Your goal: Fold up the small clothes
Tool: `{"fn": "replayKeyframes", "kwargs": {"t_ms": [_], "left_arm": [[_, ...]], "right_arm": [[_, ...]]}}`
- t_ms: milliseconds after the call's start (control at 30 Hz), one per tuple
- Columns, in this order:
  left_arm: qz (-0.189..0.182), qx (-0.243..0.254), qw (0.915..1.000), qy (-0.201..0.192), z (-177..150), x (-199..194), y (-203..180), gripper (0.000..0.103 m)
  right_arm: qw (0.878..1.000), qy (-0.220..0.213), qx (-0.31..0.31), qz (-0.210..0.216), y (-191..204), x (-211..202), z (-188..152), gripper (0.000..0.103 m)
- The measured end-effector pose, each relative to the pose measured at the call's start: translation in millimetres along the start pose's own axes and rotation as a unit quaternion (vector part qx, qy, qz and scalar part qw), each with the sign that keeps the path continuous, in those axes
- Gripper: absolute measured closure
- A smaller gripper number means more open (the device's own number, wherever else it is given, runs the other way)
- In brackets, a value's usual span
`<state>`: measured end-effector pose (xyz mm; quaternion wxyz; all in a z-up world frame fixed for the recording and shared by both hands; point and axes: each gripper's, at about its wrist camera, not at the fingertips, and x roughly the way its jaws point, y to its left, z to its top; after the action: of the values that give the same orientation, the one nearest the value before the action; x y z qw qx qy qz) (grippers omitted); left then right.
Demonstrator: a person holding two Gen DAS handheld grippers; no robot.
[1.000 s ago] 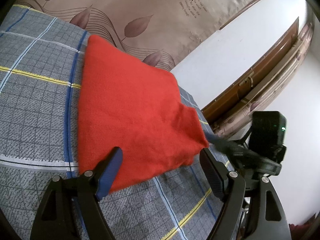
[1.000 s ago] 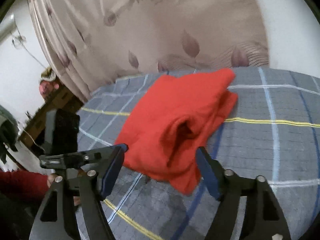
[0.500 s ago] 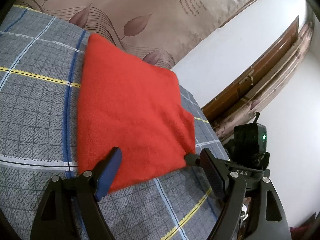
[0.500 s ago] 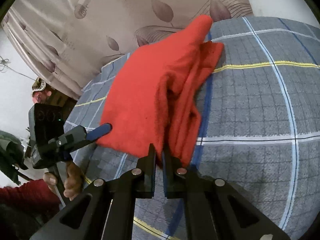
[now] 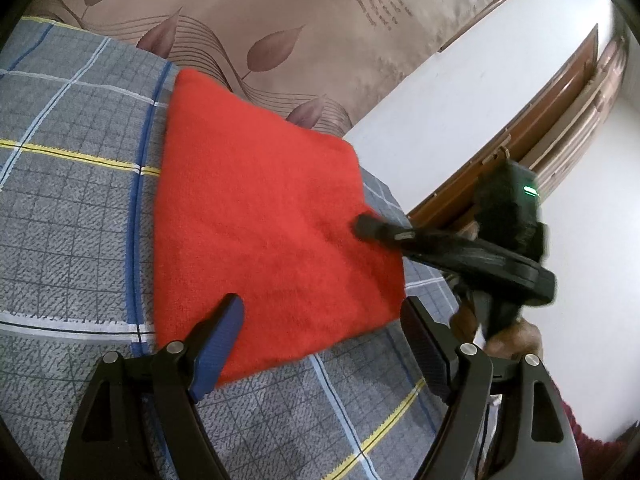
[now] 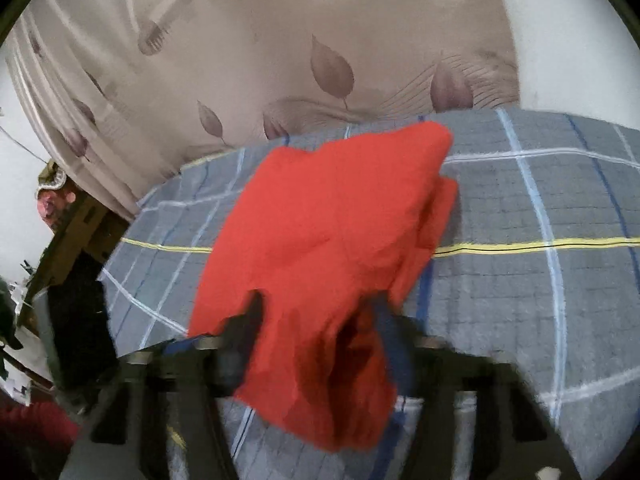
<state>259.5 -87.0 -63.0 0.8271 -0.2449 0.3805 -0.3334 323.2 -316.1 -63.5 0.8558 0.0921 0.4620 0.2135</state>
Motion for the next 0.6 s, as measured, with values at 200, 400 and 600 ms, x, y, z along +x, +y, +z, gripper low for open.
{"fn": "replayKeyframes", "kwargs": {"t_ms": [200, 400, 600], "left_arm": [[0.021, 0.015, 0.9997, 0.003, -1, 2, -6, 0.022], [0.057, 0.035, 0.9978, 0.002, -3, 3, -14, 0.022], [0.097, 0.055, 0.9937, -0.001, -4, 3, -22, 0.022]], "right_arm": [[1.0, -0.019, 0.005, -0.009, -14, 5, -7, 0.095], [0.998, -0.061, -0.005, -0.015, -14, 3, -21, 0.096], [0.997, -0.068, -0.019, -0.034, -5, 5, -20, 0.096]]}}
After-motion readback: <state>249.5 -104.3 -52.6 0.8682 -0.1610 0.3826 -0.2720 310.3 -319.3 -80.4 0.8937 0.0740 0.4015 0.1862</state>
